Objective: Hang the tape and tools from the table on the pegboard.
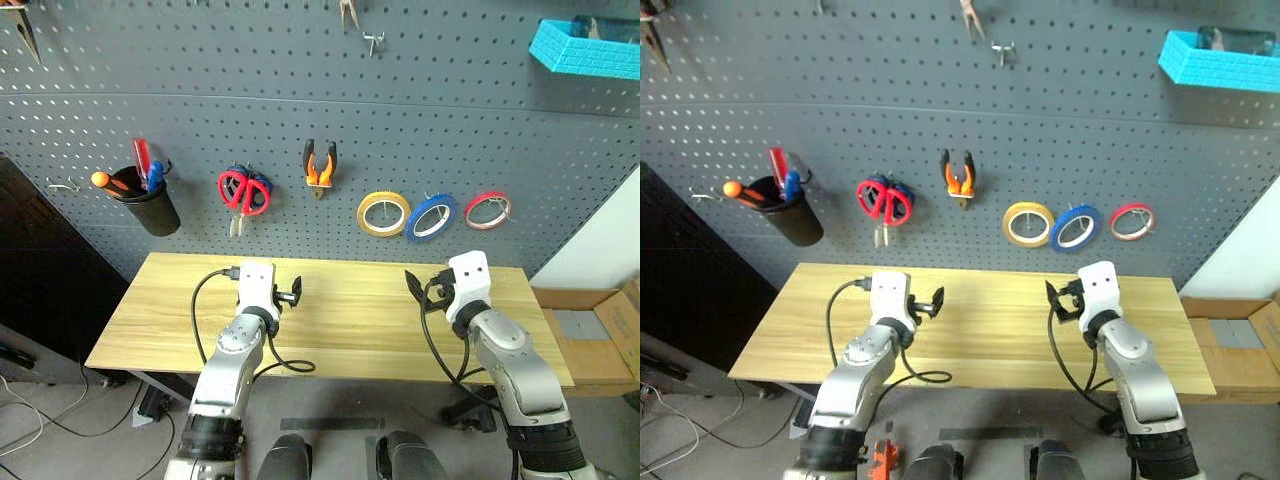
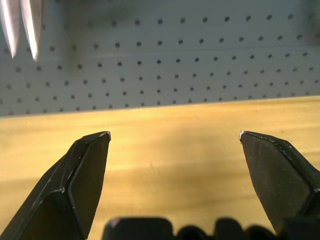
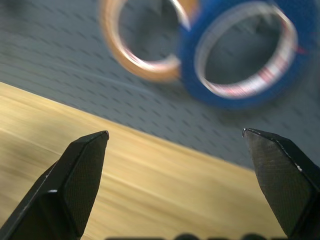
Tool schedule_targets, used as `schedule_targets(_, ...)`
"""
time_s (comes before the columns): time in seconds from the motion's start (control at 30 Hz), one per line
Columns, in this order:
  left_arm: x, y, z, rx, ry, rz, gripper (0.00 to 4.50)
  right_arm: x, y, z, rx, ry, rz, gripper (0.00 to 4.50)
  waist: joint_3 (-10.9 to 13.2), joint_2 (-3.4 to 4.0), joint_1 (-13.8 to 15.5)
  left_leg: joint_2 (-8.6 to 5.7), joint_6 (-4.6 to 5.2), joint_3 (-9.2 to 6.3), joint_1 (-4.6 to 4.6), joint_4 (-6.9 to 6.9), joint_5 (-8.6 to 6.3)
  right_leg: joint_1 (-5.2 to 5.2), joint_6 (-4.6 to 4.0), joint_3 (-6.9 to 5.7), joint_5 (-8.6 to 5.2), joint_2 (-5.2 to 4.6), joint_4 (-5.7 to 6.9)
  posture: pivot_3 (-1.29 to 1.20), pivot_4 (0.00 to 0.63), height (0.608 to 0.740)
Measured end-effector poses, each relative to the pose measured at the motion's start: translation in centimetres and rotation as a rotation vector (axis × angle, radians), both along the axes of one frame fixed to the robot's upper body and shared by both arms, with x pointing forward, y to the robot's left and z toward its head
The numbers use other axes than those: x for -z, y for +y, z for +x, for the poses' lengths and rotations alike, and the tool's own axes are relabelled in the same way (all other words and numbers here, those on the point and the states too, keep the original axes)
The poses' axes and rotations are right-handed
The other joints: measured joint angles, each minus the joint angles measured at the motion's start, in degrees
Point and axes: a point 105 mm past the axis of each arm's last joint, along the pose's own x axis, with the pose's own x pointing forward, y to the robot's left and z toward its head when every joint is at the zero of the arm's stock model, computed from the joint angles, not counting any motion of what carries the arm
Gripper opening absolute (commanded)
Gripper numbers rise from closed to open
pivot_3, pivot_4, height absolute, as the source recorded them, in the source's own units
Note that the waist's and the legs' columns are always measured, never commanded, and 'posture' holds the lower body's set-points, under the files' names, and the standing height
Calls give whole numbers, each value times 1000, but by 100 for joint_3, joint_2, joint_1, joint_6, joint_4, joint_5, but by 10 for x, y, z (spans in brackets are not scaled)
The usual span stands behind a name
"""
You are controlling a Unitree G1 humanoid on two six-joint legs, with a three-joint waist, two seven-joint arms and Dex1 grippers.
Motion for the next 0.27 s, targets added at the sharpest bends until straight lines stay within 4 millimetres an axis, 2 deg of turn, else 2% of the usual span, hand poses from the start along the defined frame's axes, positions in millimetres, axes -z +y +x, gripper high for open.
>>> schedule_targets(0.13,0,6,11,-7,-9,9,4461,31,-1,1,90,119,81,4500,-106,20,-121,-1,0,4,12,-6,-1,8,-1,8,0,0,0,-33,23,740)
schedule_targets(0.27,4,12,12,-25,2,2,4461,55,1,1,142,200,121,4500,-137,29,-211,-1,0,6,21,-6,-1,15,-1,12,0,0,3,-38,21,740)
